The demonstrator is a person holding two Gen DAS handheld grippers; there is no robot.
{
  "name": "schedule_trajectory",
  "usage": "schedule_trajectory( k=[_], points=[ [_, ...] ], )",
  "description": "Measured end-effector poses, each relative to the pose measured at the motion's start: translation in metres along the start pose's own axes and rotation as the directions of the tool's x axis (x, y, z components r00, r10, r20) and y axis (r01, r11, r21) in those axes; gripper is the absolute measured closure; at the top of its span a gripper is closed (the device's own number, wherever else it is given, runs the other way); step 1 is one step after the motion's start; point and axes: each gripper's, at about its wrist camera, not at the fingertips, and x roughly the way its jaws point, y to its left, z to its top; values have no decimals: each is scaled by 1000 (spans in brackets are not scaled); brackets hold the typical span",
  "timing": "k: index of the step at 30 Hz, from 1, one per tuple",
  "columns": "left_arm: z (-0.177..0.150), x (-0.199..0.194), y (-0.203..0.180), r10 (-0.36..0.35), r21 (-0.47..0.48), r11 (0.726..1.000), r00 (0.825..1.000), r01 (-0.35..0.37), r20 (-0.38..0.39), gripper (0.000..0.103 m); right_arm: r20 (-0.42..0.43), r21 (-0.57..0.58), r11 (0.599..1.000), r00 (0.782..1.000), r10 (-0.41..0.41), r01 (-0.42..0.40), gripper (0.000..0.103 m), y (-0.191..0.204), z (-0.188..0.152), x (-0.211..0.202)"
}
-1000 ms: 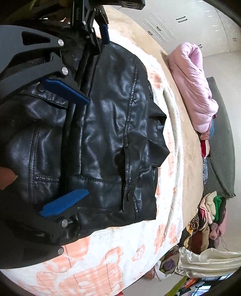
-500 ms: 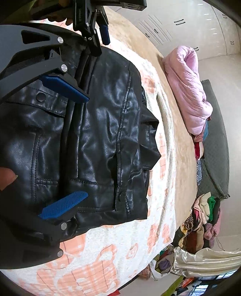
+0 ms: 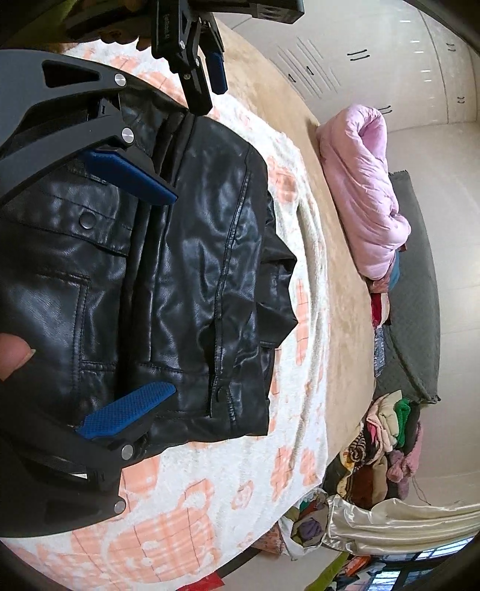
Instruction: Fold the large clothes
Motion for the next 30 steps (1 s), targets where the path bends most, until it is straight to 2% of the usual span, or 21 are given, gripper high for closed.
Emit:
schedule_trajectory(
  k=[10,14,16,22,30],
  points=[
    [2,-32,-6,-7,-4,1000,998,7,55,9,27,-19,1000,1000,-4,4,7,8,3,-24],
    [-5,-45,-12,25,11,1000,997,-26,79,9,37,-20,1000,999,5,-5,6,9,3,-34],
    [-11,-49,-12,20,-2,1000,996,-20,86,9,39,-22,1000,999,8,-7,6,10,2,-37],
    [-31,-54,-15,35,-30,999,997,-33,70,9,33,-32,999,999,22,-21,6,11,-4,-45],
    [-50,-64,-24,57,-18,998,997,-56,55,9,33,-51,998,999,27,-26,6,7,-16,-62]
  ],
)
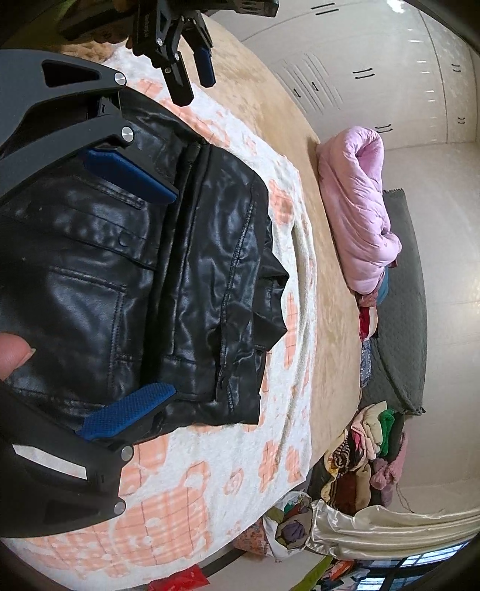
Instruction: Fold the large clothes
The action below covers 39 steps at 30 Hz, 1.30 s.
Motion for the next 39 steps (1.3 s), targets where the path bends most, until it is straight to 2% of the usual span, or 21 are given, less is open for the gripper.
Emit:
schedule_trajectory(
  k=[25,39],
  points=[
    [-38,-15,-6,55,-4,998,997,-55,-46,9,-46,16,1000,999,-5,6,4,-19,-41,-28],
    [-60,-18,10,97,-25,995,991,-99,-88,9,-90,38,999,996,-30,33,4,-41,-67,-42]
  ],
)
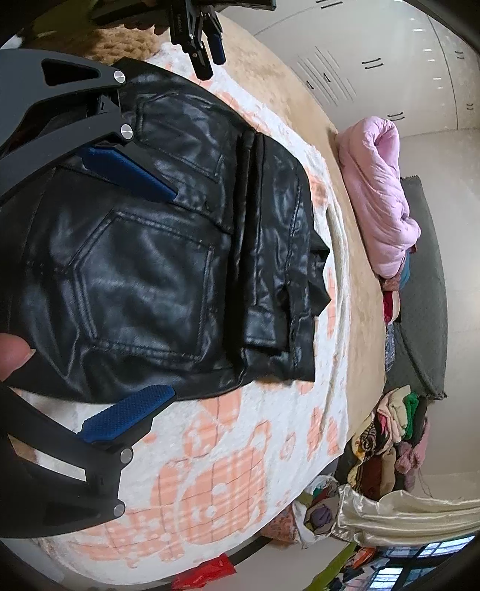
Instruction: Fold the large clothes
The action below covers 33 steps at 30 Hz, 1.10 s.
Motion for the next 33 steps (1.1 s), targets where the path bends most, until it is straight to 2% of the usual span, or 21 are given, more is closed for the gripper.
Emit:
schedule_trajectory(
  k=[24,31,33],
  points=[
    [-38,4,34,63,-47,997,993,-67,-96,9,-135,31,999,990,-32,37,4,-35,-53,1],
    [-52,6,49,50,-82,995,990,-61,-131,9,-184,49,998,983,-16,26,4,-42,-69,7],
    [-57,7,57,19,-104,994,989,-34,-144,9,-201,59,998,980,-7,19,4,-45,-73,10]
  ],
)
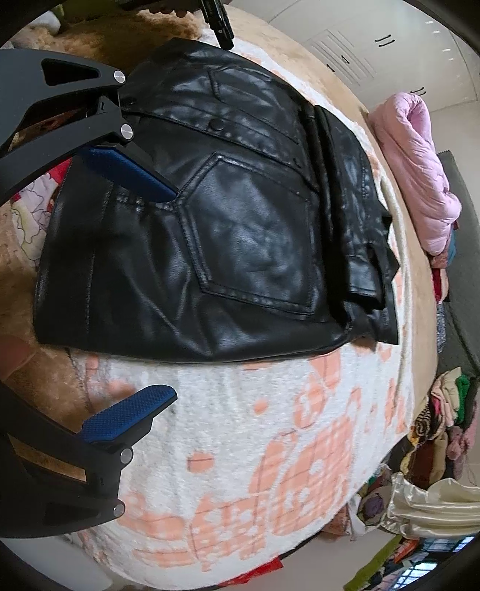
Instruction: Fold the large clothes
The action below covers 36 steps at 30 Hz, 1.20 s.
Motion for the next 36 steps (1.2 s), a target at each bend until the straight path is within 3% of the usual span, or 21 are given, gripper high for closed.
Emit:
schedule_trajectory(
  k=[9,14,19,22,26,29,32,33,34,36],
  points=[
    [-15,-1,17,-135,-55,989,991,135,-7,10,-75,22,999,996,42,-41,4,-7,-12,13],
    [-24,8,14,-190,-64,980,980,187,-50,34,-100,7,999,994,49,-48,4,-5,-18,16],
    [-32,22,13,-244,-121,965,965,233,-94,37,-127,-1,999,991,40,-41,4,-6,-24,22],
    [-34,26,14,-243,-134,964,966,229,-93,37,-138,13,998,989,60,-59,5,-9,-27,26],
    [-35,25,23,-252,-203,951,965,234,-68,54,-128,28,995,987,95,-92,6,-13,-31,26],
    [-36,23,28,-259,-218,946,964,241,-61,63,-130,21,993,985,117,-115,22,-14,-34,25],
    [-37,20,27,-253,-202,950,966,237,-57,71,-110,2,992,986,126,-126,46,-12,-37,20],
    [-37,18,26,-248,-194,953,967,233,-55,72,-100,1,991,986,132,-133,65,-12,-37,19],
    [-37,17,25,-245,-191,954,968,231,-52,73,-76,17,987,984,162,-161,77,-14,-37,15],
    [-37,15,25,-242,-186,955,969,230,-46,75,-55,35,980,979,197,-195,82,-18,-37,10]
  ],
)
